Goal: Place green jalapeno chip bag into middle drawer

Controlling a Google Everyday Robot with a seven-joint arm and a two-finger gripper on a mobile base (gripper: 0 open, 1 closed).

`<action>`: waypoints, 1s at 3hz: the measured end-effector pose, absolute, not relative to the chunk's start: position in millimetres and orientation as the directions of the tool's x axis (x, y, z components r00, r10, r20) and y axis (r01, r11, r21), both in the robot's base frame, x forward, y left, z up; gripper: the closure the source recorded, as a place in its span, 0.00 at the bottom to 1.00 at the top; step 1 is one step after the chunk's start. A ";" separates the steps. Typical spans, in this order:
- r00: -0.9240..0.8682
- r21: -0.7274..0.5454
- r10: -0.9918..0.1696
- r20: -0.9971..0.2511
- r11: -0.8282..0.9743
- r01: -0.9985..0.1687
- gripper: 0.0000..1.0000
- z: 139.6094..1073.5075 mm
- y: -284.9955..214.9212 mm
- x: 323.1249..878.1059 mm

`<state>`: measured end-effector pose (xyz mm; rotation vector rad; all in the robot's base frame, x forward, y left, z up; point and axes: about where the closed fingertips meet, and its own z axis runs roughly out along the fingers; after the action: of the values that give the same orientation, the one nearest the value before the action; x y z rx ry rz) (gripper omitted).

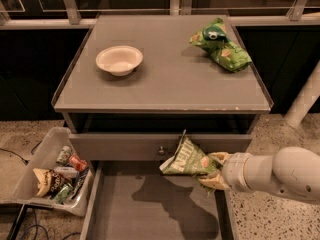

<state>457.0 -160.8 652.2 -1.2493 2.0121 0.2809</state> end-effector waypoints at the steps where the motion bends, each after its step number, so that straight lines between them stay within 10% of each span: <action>1: -0.249 -0.177 -0.684 -0.686 0.488 -0.855 1.00 642.6 -149.4 456.0; 3: -0.320 -0.082 -0.650 -0.689 0.509 -0.857 1.00 559.0 -129.2 471.6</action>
Offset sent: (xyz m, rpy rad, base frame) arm 0.0174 0.0401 -0.0933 0.0500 0.0915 0.0097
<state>471.6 -129.2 559.0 -1.2272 2.0754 0.3930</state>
